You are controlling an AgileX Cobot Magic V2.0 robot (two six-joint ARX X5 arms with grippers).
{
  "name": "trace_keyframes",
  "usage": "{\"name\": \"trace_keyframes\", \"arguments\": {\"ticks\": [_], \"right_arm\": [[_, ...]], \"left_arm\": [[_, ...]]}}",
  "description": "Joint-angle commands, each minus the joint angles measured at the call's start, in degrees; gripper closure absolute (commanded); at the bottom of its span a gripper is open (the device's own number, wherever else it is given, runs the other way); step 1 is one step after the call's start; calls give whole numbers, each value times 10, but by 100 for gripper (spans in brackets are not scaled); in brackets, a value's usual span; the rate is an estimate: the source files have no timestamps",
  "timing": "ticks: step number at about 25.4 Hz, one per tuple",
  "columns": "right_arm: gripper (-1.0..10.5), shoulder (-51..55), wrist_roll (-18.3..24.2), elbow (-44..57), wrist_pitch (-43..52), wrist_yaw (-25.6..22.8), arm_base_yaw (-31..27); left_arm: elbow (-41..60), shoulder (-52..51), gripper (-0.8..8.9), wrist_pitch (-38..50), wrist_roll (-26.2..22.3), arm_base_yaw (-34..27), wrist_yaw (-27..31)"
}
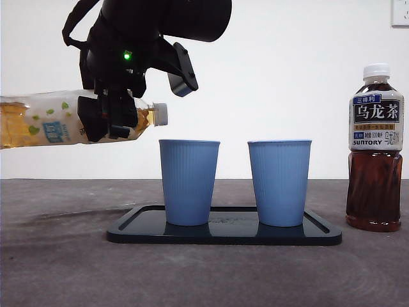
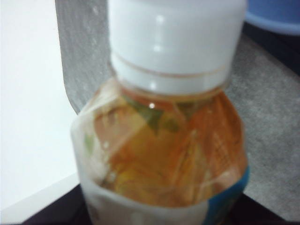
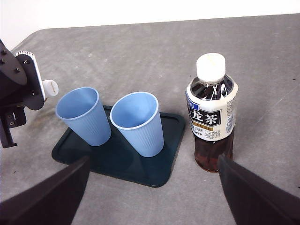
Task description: Pour the drink into the cup
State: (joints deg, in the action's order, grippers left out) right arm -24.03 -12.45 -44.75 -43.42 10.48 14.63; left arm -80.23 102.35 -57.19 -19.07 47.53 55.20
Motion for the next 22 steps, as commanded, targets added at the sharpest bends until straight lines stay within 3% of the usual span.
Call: {"name": "trace_keyframes", "arguments": {"ticks": [1, 17, 22], "right_arm": [[510, -2, -5, -7, 5, 0, 2], [510, -2, -5, -7, 5, 1, 3], [510, -2, -5, -7, 5, 0, 12]], "left_arm": [[-25, 8, 631, 1, -16, 10, 22], [-32, 10, 631, 0, -40, 14, 49], [-32, 10, 631, 0, -20, 19, 50]]}}
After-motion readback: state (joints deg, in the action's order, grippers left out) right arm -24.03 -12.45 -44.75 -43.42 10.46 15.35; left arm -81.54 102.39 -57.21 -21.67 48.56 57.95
